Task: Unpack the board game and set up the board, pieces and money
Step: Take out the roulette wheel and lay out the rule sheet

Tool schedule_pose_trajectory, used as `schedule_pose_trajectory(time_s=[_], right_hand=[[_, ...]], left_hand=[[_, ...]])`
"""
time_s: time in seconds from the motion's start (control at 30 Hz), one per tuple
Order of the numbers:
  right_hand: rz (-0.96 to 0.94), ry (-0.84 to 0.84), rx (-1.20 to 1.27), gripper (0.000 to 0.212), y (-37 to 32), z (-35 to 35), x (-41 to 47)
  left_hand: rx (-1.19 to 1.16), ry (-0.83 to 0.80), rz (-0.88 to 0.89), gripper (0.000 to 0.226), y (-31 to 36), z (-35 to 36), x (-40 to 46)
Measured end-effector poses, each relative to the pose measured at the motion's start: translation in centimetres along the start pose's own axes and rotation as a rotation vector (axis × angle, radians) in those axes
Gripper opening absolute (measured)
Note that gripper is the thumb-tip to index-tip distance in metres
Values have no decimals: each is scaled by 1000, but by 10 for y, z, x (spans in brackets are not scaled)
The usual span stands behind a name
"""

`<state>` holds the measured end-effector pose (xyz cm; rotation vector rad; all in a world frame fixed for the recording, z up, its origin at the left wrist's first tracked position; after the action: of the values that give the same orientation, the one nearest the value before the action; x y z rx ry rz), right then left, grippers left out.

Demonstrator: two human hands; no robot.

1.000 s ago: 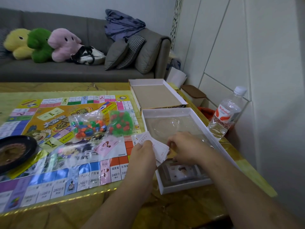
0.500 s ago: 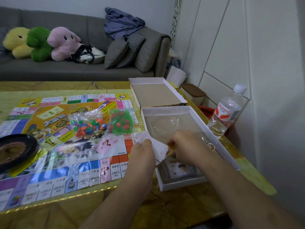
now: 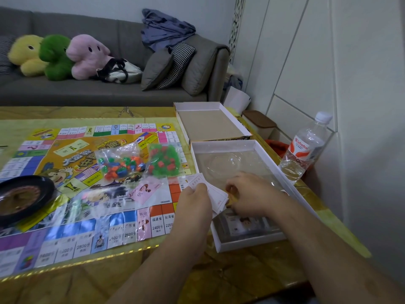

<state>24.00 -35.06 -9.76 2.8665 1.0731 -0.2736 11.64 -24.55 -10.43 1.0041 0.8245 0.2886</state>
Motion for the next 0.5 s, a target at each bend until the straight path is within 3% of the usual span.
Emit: schedule_pose_trajectory(time_s=[0.5], right_hand=[[33, 22, -64, 28, -2, 8, -1]], left_hand=[[4, -5, -10, 12, -2, 0, 1]])
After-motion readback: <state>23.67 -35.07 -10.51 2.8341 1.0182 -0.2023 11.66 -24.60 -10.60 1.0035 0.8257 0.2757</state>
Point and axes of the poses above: each hand's wrist, its own x-axis towards the middle knuckle, its own z-axis out of the palm, y = z × x, the point moved 2 cm from there along x, towards the middle knuckle, and after that the axes turned 7 degrees about -x, right-handed, at the moved point
